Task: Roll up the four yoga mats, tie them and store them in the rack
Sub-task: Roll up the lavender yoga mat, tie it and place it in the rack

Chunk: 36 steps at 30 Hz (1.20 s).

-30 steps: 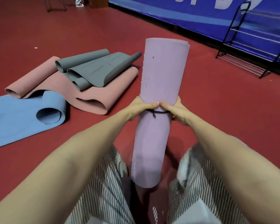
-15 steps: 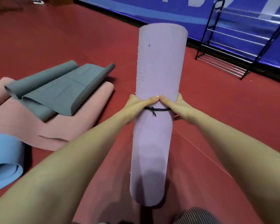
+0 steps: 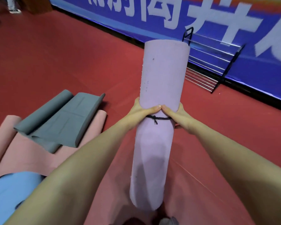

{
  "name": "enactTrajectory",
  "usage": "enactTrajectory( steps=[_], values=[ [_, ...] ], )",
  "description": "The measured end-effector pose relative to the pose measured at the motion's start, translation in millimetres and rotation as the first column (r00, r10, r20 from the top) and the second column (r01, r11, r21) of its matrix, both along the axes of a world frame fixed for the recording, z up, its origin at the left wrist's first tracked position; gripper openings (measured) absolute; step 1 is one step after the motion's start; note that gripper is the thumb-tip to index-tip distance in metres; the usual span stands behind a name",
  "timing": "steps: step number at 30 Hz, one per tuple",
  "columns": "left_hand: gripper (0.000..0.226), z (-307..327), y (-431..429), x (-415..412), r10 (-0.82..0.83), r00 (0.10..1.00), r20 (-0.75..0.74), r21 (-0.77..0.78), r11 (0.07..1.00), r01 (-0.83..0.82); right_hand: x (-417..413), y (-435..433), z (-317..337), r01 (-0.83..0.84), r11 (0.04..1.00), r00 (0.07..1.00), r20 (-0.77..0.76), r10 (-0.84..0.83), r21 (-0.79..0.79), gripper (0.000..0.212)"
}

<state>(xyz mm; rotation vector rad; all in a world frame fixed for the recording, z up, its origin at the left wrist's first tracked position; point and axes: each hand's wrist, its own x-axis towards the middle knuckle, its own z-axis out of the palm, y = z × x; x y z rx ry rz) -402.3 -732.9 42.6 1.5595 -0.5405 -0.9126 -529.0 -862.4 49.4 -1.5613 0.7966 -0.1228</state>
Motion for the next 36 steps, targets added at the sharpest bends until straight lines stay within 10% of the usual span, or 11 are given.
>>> enactTrajectory(
  steps=[10,36],
  values=[
    [0.098,164,-81,-24,-0.038,0.998,0.046,0.009,0.999,0.037,-25,-74,151,0.082,0.997,0.996,0.047,-0.081,-0.016,0.085],
    [0.114,212,-425,248,-0.311,0.946,0.091,-0.03,0.949,0.315,222,-381,191,0.372,0.922,0.908,0.164,-0.386,0.113,0.081]
  ],
)
